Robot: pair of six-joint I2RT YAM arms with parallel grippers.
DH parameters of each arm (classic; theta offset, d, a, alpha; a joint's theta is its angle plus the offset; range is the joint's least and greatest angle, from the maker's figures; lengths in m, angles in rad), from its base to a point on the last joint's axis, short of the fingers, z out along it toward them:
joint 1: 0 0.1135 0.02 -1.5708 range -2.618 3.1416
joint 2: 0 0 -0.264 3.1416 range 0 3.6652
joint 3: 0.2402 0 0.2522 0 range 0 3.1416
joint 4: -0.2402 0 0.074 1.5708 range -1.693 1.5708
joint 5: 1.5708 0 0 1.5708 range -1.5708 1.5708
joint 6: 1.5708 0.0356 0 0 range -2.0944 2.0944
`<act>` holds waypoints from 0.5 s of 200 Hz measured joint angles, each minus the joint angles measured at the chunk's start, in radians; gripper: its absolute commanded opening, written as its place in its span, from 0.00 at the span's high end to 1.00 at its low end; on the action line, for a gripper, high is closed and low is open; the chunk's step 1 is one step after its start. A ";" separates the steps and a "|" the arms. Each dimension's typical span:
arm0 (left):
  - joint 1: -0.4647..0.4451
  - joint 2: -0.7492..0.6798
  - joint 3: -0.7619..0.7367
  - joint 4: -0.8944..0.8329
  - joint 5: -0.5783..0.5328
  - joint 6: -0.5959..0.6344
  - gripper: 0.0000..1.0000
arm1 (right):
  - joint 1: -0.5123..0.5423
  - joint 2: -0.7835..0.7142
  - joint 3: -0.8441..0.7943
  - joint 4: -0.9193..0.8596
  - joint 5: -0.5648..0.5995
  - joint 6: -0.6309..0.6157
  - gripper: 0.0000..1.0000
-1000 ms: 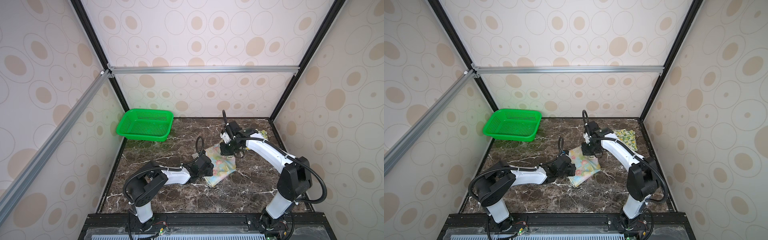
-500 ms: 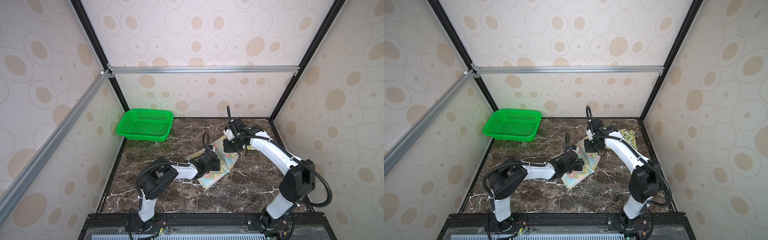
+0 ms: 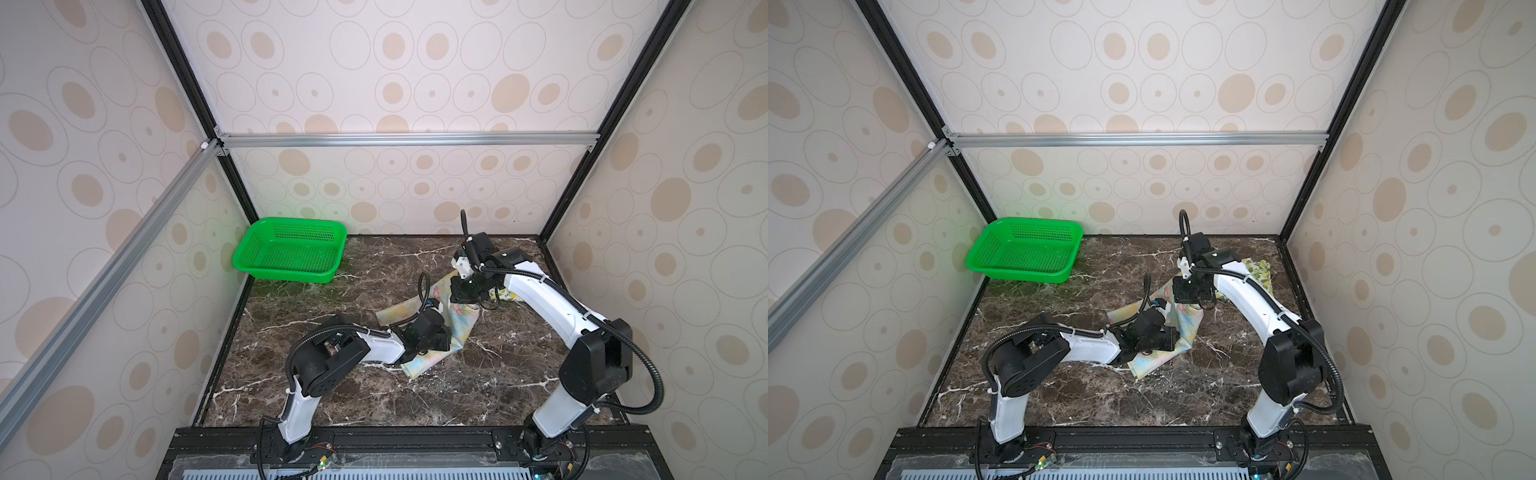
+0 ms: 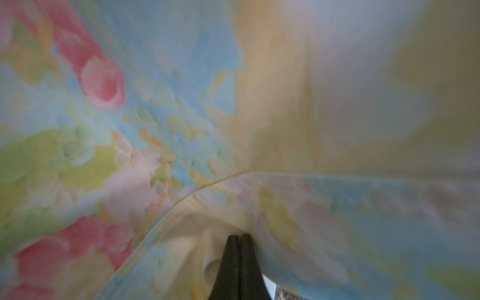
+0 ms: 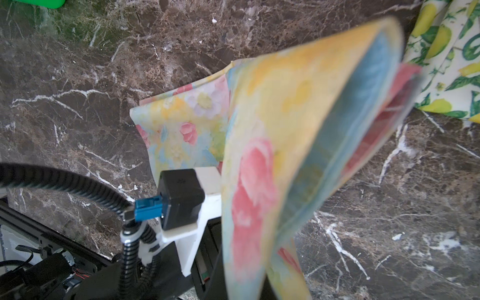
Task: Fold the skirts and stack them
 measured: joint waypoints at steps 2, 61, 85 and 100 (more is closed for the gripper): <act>0.000 0.001 0.000 0.001 0.002 0.000 1.00 | 0.000 0.000 0.000 0.000 0.000 0.000 1.00; -0.002 0.012 0.006 0.022 0.045 -0.010 1.00 | -0.009 0.013 0.000 0.000 0.005 -0.004 1.00; 0.004 -0.048 -0.017 -0.025 0.030 0.005 1.00 | -0.013 0.013 0.000 -0.001 0.024 -0.022 1.00; 0.016 -0.122 -0.052 -0.069 0.009 0.021 1.00 | -0.013 0.013 0.000 -0.001 0.040 -0.035 1.00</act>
